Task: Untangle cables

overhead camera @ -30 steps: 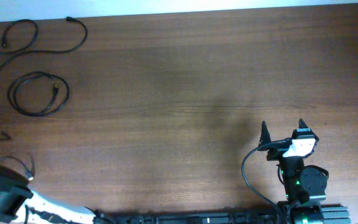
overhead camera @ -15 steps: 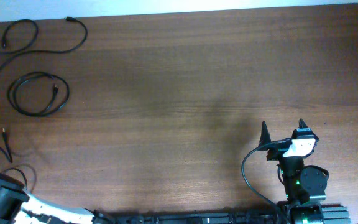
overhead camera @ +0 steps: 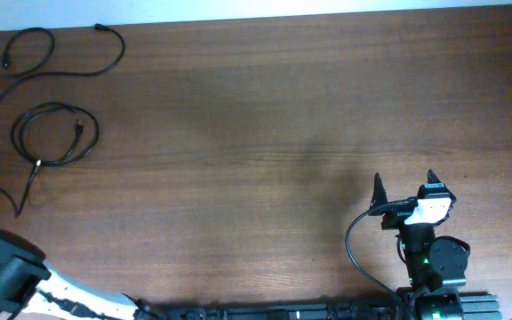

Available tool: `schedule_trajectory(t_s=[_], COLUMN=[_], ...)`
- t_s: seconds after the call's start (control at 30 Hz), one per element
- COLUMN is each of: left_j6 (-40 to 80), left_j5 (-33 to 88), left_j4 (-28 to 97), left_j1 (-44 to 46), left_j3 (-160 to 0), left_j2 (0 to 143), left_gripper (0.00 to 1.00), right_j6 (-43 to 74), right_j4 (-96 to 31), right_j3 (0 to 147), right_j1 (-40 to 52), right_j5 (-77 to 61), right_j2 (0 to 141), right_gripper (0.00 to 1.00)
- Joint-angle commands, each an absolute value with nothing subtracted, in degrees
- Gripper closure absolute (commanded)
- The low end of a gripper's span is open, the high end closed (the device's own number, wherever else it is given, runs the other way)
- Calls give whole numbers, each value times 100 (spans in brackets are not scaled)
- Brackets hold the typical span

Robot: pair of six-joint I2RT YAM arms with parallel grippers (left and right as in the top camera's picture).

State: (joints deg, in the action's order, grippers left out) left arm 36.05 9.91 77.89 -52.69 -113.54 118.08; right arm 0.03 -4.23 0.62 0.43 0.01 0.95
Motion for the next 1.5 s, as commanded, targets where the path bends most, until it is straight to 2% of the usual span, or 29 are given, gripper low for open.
schedule_trajectory(t_s=[0.0, 0.07, 0.1, 0.2, 0.27, 0.3, 0.37, 0.4, 0.57, 0.73, 0.83, 0.93, 0.97, 1.0, 1.07, 1.13, 1.2, 1.3, 1.4, 1.47], left_j6=[3417, 3361, 3092, 1984, 1404, 1319, 1341, 1341, 1498, 3205, 3691, 3688, 3688, 3684, 3684, 3688, 3688, 3194, 2051, 1688], left_j5=[510, 526, 661, 1699, 2235, 2209, 2209, 2209, 2416, 290, 668, 1747, 1984, 1903, 1188, 202, -309, -12, 626, 628], left_j4=[7800, 7802, 7776, 7505, 7415, 7395, 7376, 7347, 7183, 8040, 8278, 8300, 8298, 8300, 8340, 8490, 8512, 8274, 7190, 6748], left_j1=[-5116, -5116, -5116, -5116, -5111, -5111, -5109, -5109, -5109, -5100, -5105, -5105, -5105, -5081, -5050, -5039, -5041, -4995, -4799, -4716], left_j3=[-11327, -11327, -11327, -11327, -11327, -11327, -11327, -11327, -11568, -12512, -12774, -12774, -12772, -12763, -12748, -12650, -12436, -11664, -10409, -9955], left_j2=[11751, 11751, 11751, 11751, 11751, 11751, 11751, 11754, 11727, 11636, 11522, 11476, 11476, 11476, 11485, 11528, 11603, 11782, 11861, 11861], left_gripper=[94, 94, 98, 100, 92, 83, 25, 1, 1, 1, 1, 0, 7, 15, 16, 24, 24, 24, 31, 27], right_j6=[23, 23, 23, 23, 23, 23, 23, 23, 23, 23, 23, 23, 23, 23, 23, 23, 23, 23, 23, 23], right_j4=[-458, -458, -458, -458, -458, -458, -458, -458, -458, -458, -458, -458, -458, -458, -458, -458, -458, -458, -458, -458], right_j3=[32, 32, 32, 32, 32, 32, 32, 32, 32, 32, 32, 32, 32, 32, 32, 32, 32, 32, 32, 32], right_j1=[73, 73, 73, 73, 73, 73, 73, 73, 73, 73, 73, 73, 73, 73, 73, 73, 73, 73, 73, 73], right_j5=[30, 30, 30, 30, 30, 30, 30, 30, 30, 30, 30, 30, 30, 30, 30, 30, 30, 30, 30, 30], right_j2=[73, 73, 73, 73, 73, 73, 73, 73, 73, 73, 73, 73, 73, 73, 73, 73, 73, 73, 73, 73], right_gripper=[2, 2, 1, 2, 2, 2, 2, 2, 2, 2, 2, 2, 2, 2, 2, 2, 2, 2, 2, 2])
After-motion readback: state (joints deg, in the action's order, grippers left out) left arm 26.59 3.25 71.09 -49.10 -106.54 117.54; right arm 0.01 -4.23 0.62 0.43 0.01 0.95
